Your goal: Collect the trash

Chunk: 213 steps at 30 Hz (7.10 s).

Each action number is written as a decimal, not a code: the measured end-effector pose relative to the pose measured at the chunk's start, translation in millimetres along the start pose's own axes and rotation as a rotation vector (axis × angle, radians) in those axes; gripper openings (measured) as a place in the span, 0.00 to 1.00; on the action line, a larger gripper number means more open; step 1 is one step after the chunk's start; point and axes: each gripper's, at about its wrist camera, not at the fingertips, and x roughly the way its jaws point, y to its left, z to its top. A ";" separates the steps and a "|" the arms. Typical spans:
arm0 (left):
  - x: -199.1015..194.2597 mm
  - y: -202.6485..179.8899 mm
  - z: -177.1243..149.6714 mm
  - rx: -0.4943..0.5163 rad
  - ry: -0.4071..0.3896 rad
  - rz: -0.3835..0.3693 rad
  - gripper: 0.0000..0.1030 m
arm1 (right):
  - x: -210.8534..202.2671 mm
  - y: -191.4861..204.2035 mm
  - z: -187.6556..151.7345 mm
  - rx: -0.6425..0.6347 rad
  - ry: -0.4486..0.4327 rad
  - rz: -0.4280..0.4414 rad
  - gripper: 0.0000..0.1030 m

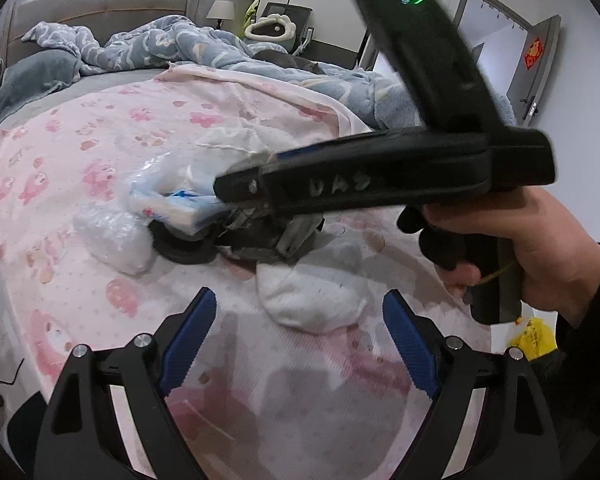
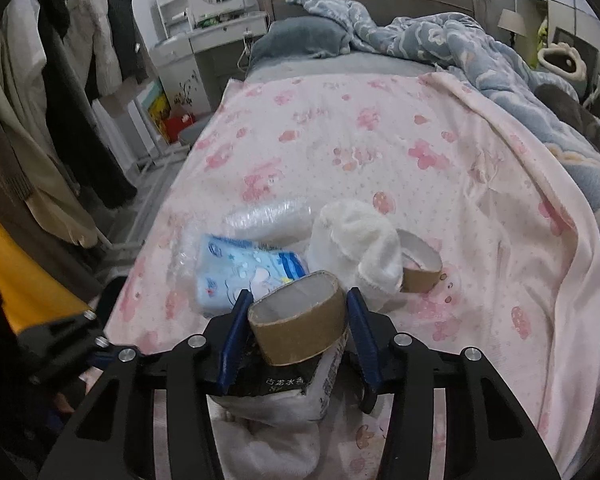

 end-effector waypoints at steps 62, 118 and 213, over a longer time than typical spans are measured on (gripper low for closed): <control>-144.7 136.4 -35.2 -0.299 -0.099 0.384 0.49 | 37.1 149.4 57.4 -0.050 -0.127 0.194 0.47; -256.0 246.8 -114.9 -0.461 -0.062 0.586 0.63 | 212.1 317.4 -37.1 -0.293 0.428 0.265 0.48; -20.4 19.5 9.5 -0.172 0.000 0.129 0.92 | 28.6 -33.5 12.5 0.035 -0.096 0.038 0.30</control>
